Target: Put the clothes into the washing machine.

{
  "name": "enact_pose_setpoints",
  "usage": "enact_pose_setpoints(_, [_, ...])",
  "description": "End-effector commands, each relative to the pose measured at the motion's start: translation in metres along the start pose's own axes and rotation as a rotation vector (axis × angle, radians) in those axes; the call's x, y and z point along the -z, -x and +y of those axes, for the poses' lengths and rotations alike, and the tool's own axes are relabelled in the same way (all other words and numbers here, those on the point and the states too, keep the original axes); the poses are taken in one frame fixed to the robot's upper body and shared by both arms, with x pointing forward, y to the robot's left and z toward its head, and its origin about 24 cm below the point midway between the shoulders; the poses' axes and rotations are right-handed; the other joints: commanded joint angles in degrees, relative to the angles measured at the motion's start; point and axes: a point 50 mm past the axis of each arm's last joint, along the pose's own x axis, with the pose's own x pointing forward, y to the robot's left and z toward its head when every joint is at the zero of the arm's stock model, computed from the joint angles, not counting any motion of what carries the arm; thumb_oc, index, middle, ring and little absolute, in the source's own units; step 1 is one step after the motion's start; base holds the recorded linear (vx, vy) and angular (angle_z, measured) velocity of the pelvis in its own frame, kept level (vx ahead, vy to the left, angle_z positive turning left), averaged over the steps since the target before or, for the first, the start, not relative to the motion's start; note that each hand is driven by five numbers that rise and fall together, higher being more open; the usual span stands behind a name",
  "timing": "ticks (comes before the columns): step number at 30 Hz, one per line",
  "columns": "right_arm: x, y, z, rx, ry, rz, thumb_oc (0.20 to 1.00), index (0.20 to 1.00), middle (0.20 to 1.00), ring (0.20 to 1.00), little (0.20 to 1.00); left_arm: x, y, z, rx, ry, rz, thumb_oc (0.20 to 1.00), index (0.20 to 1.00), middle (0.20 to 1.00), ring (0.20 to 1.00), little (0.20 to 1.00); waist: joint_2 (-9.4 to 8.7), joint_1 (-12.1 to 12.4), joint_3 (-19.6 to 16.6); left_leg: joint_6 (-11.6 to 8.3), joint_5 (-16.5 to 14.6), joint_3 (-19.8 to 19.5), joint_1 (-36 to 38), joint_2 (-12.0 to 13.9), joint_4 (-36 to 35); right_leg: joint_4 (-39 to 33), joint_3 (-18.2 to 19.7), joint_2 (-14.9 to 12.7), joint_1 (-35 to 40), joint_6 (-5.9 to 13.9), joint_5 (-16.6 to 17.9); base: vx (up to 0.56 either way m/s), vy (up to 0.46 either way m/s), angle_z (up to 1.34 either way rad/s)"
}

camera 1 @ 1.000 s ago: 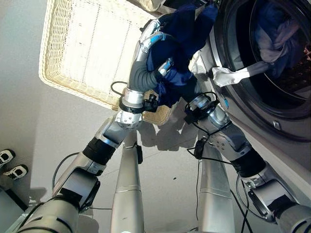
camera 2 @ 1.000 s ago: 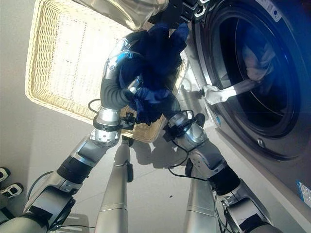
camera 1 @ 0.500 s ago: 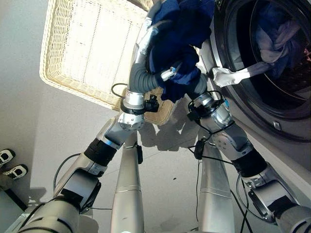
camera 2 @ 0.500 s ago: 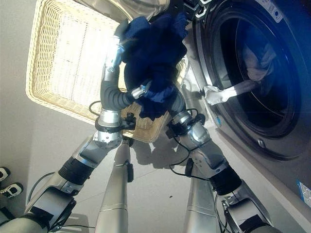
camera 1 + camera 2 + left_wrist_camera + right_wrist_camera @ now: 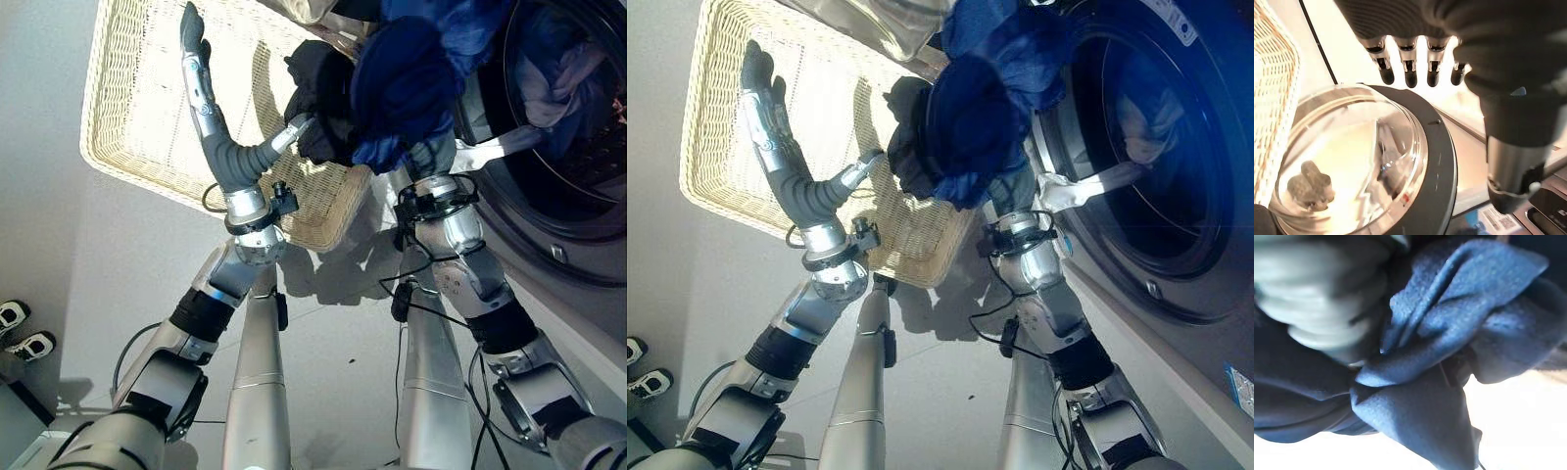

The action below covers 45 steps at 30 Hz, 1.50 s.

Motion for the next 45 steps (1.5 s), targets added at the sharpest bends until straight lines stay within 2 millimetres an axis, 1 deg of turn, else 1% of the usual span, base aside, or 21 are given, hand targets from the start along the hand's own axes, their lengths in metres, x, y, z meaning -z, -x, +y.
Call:
enact_pose_setpoints(1, [-0.043,-0.002,0.015,-0.033,-0.012,-0.27,0.2,0.2,0.2,0.2,0.2,-0.009,-0.018,0.007,-0.082,0.006,-0.068,1.0,1.0,1.0,1.0,1.0,0.6,-0.3,1.69,4.89,1.63,-0.13,-1.12,-3.59,-0.25,-0.27,-2.68,1.56,2.61,4.32,0.84,0.0,0.0,0.0])
enact_pose_setpoints(4, [-0.045,-0.001,0.006,0.031,-0.004,-0.295,0.2,0.2,0.2,0.2,0.2,0.002,-0.016,0.012,-0.097,-0.029,-0.019,1.0,1.0,1.0,1.0,1.0,0.59,-0.56,1.69,4.69,1.59,-0.03,-1.0,-3.4,0.04,0.02,-2.47,1.62,2.74,4.44,0.78,0.0,0.0,0.0])
enact_pose_setpoints(7, [-0.031,-0.004,-0.01,0.127,0.016,-0.202,0.2,0.2,0.2,0.2,0.2,0.021,-0.011,0.015,-0.073,-0.124,0.042,1.0,1.0,1.0,1.0,1.0,0.61,-0.94,1.69,4.43,1.58,0.4,-0.75,-3.07,0.25,0.26,-2.27,1.79,2.88,4.54,0.77,0.0,0.028,0.0])
enact_pose_setpoints(11, [-0.006,-0.009,-0.049,0.277,0.077,-0.018,0.2,0.2,0.2,0.2,0.2,0.052,-0.005,0.026,-0.064,-0.228,0.179,1.0,1.0,1.0,1.0,1.0,0.6,-1.18,1.69,4.03,1.74,1.1,-0.47,-2.62,0.55,0.34,-2.34,1.74,3.05,4.53,0.9,0.0,0.047,-0.01])
enact_pose_setpoints(15, [0.006,-0.009,-0.078,0.365,0.11,0.069,0.2,0.2,0.2,0.2,0.2,0.067,-0.003,0.033,-0.07,-0.265,0.246,1.0,1.0,1.0,1.0,1.0,0.72,-1.26,1.69,3.71,1.75,1.56,-0.5,-2.2,0.62,0.21,-2.45,1.69,2.95,4.52,1.06,0.0,0.0,0.0])
enact_pose_setpoints(16, [0.006,-0.009,-0.078,0.365,0.11,0.069,0.2,0.2,0.2,0.2,0.2,0.067,-0.003,0.033,-0.07,-0.265,0.246,1.0,1.0,1.0,1.0,1.0,0.72,-1.26,1.69,3.71,1.75,1.56,-0.5,-2.2,0.62,0.21,-2.45,1.69,2.95,4.52,1.06,0.01,0.034,-0.06])
enact_pose_setpoints(18, [0.013,-0.006,-0.124,0.553,0.104,0.127,0.2,0.2,0.2,0.2,0.2,0.086,-0.004,0.04,-0.075,-0.316,0.333,1.0,1.0,1.0,1.0,1.0,0.81,-1.21,1.69,3.17,1.63,1.74,-0.62,-1.72,0.63,0.39,-2.56,1.87,2.69,4.28,0.92,0.02,0.027,-0.08])
enact_pose_setpoints(21, [0.009,-0.008,-0.154,0.717,0.059,0.164,0.2,0.2,0.2,0.2,0.2,0.095,-0.011,0.044,-0.057,-0.36,0.374,1.0,1.0,1.0,1.0,1.0,0.65,-1.1,1.69,2.98,1.34,1.92,-0.55,-1.57,0.62,0.26,-2.67,2.08,2.63,4.2,1.0,0.01,-0.005,-0.05])
enact_pose_setpoints(23, [-0.006,-0.011,-0.175,0.827,0.04,0.135,0.2,0.2,0.2,0.2,0.2,0.099,-0.014,0.049,-0.048,-0.382,0.391,1.0,1.0,1.0,1.0,1.0,0.58,-0.92,1.69,2.8,1.01,1.87,-0.6,-1.33,0.97,0.18,-2.73,2.15,2.63,4.19,1.04,0.01,-0.014,-0.05])
enact_pose_setpoints(25, [-0.043,-0.016,-0.202,0.968,0.008,0.011,0.2,0.2,0.2,0.2,0.2,0.104,-0.013,0.059,-0.034,-0.415,0.407,1.0,1.0,1.0,1.0,1.0,0.39,-0.63,1.69,2.71,0.17,1.51,-0.78,-0.9,1.87,0.33,-2.96,2.23,2.81,4.19,0.93,0.02,-0.048,-0.03])
enact_pose_setpoints(27, [-0.078,-0.017,-0.217,1.089,-0.039,-0.145,0.2,0.2,0.2,0.2,0.2,0.106,-0.008,0.07,-0.024,-0.442,0.412,1.0,1.0,1.0,1.0,1.0,-0.06,-0.37,1.69,2.75,-0.42,1.07,-0.88,-0.67,1.98,-0.08,-3.31,2.48,3.17,4.28,0.9,0.0,-0.085,-0.03])
enact_pose_setpoints(28, [-0.086,-0.017,-0.219,1.113,-0.042,-0.197,0.2,0.2,0.2,0.2,0.2,0.106,-0.007,0.072,-0.021,-0.447,0.412,1.0,1.0,1.0,1.0,1.0,-0.11,-0.3,1.69,2.78,-0.52,0.97,-0.91,-0.61,1.94,-0.21,-3.39,2.57,3.23,4.29,0.95,-0.01,-0.097,-0.01])
enact_pose_setpoints(29, [-0.123,-0.019,-0.22,1.162,-0.001,-0.369,0.2,0.2,0.2,0.2,0.2,0.106,-0.003,0.081,-0.016,-0.468,0.407,1.0,1.0,1.0,1.0,1.0,-0.63,-0.18,1.69,2.97,-0.73,0.63,-0.74,-0.56,1.25,-0.83,-3.82,2.99,3.63,4.3,1.09,-0.02,-0.067,0.01])
enact_pose_setpoints(32, [-0.187,-0.023,-0.202,1.179,0.13,-0.651,0.2,0.2,0.2,0.2,0.2,0.104,-0.001,0.103,-0.027,-0.505,0.413,1.0,1.0,1.0,1.0,1.0,-1.93,-1.06,1.69,3.3,-1.12,0.22,0.05,-0.47,0.84,-1.3,-3.77,4.08,4.66,4.18,1.02,-0.03,-0.014,0.01])
enact_pose_setpoints(33, [-0.19,-0.022,-0.2,1.183,0.147,-0.663,0.2,0.2,0.2,0.2,0.2,0.104,-0.001,0.105,-0.028,-0.507,0.417,1.0,1.0,1.0,1.0,1.0,-2.13,-1.13,1.69,3.38,-1.19,0.2,0.23,-0.49,0.89,-1.24,-3.7,4.15,4.83,4.16,0.93,-0.02,0.025,0.04])
enact_pose_setpoints(34, [-0.196,-0.021,-0.199,1.191,0.188,-0.679,0.297,0.297,0.297,0.297,0.297,0.104,-0.001,0.107,-0.03,-0.51,0.42,1.0,1.0,1.0,1.0,1.0,-2.36,-1.26,1.69,3.48,-1.24,0.1,0.37,-0.58,0.96,-1.21,-3.63,4.29,5.0,4.09,0.88,-0.01,0.011,0.06])
enact_pose_setpoints(35, [-0.201,-0.02,-0.198,1.2,0.212,-0.695,0.511,0.511,0.511,0.511,0.511,0.104,-0.003,0.108,-0.027,-0.514,0.42,1.0,1.0,1.0,1.0,1.0,-2.68,-1.35,1.69,3.67,-1.41,-0.04,0.55,-0.68,0.96,-1.26,-3.57,4.34,5.18,4.07,0.8,0.0,0.0,0.0])
enact_pose_setpoints(36, [-0.205,-0.019,-0.198,1.197,0.229,-0.701,0.592,0.592,0.592,0.592,0.592,0.105,-0.005,0.11,-0.026,-0.518,0.421,1.0,1.0,1.0,1.0,1.0,-2.88,-1.47,1.69,3.79,-1.53,-0.14,0.66,-0.69,1.03,-1.21,-3.56,4.37,5.3,4.04,0.71,0.0,0.0,0.0])
enact_pose_setpoints(37, [-0.207,-0.018,-0.201,1.205,0.269,-0.674,0.922,0.922,0.922,0.922,0.922,0.106,-0.009,0.112,-0.023,-0.52,0.426,1.0,1.0,1.0,1.0,1.0,-3.16,-1.54,1.69,3.92,-1.7,-0.32,0.85,-0.73,1.29,-1.03,-3.57,4.37,5.49,3.97,0.58,0.0,0.0,0.0])
enact_pose_setpoints(38, [-0.203,-0.017,-0.204,1.201,0.283,-0.635,1.0,1.0,1.0,1.0,1.0,0.107,-0.012,0.111,-0.014,-0.523,0.428,1.0,1.0,1.0,1.0,1.0,-3.36,-1.51,1.69,4.1,-1.82,-0.57,1.07,-0.9,1.46,-0.94,-3.57,4.35,5.68,3.92,0.58,0.01,-0.023,-0.04])
enact_pose_setpoints(45, [-0.175,-0.015,-0.23,1.257,0.377,-0.36,1.0,1.0,1.0,1.0,1.0,0.11,-0.03,0.103,0.027,-0.518,0.416,1.0,1.0,1.0,1.0,1.0,-2.51,-0.53,1.69,4.69,-2.18,-1.26,1.09,-2.2,1.26,-1.37,-4.0,3.85,5.59,3.69,0.55,0.01,-0.015,-0.02])
